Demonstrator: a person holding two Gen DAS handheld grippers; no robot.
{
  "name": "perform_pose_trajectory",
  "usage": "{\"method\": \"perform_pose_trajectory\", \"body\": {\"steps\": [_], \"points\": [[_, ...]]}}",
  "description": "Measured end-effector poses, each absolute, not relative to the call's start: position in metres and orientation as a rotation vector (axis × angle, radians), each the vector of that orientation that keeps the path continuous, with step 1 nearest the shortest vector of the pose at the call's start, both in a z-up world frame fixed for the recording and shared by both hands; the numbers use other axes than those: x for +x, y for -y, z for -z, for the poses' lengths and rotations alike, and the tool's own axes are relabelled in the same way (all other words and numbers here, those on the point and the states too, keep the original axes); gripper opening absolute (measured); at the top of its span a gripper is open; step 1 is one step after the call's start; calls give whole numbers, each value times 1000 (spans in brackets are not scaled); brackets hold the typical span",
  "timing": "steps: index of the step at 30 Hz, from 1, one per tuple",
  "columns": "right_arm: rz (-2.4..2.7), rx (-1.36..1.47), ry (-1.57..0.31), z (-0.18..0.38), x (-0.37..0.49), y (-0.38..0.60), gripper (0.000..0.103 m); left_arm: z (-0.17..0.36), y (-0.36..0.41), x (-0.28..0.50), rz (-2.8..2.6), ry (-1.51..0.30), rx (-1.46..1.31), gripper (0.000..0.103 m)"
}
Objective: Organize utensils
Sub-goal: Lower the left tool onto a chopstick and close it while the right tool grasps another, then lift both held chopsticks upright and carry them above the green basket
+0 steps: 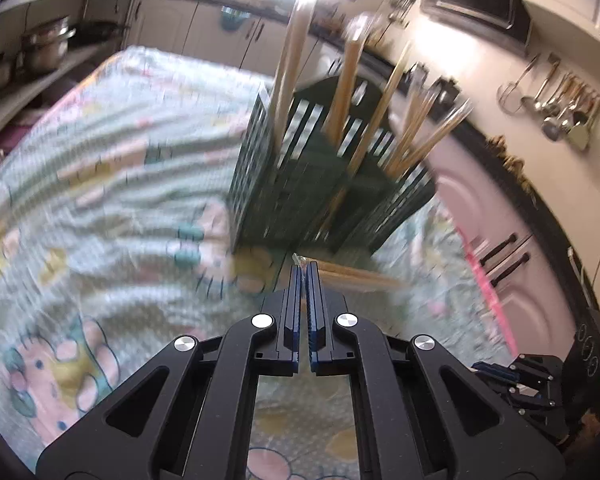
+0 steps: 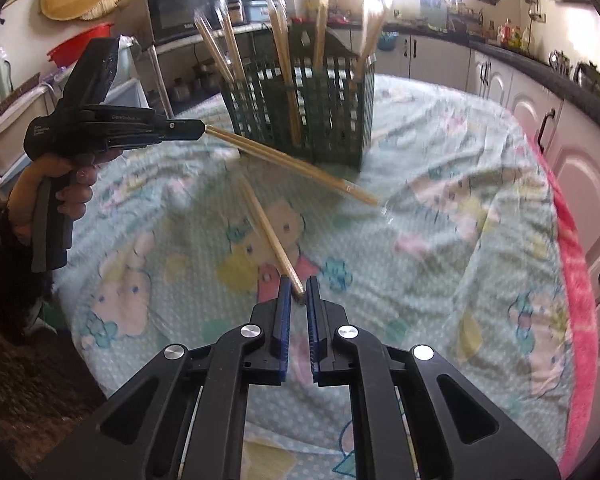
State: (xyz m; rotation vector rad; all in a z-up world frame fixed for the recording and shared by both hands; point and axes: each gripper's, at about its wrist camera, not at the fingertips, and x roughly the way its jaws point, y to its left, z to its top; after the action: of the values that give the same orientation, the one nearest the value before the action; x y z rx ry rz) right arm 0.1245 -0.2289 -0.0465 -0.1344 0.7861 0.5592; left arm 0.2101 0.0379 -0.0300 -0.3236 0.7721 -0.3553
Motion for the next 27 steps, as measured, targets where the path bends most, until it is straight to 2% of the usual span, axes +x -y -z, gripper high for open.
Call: {"method": "perform_pose_trajectory", "body": {"steps": [12, 27], "points": [[-620, -129, -588, -37, 126, 215, 6, -55, -30, 191, 433, -584, -296, 0], [-634, -44, -490, -92, 137, 213, 6, -108, -21, 177, 494, -475, -273, 0]]}}
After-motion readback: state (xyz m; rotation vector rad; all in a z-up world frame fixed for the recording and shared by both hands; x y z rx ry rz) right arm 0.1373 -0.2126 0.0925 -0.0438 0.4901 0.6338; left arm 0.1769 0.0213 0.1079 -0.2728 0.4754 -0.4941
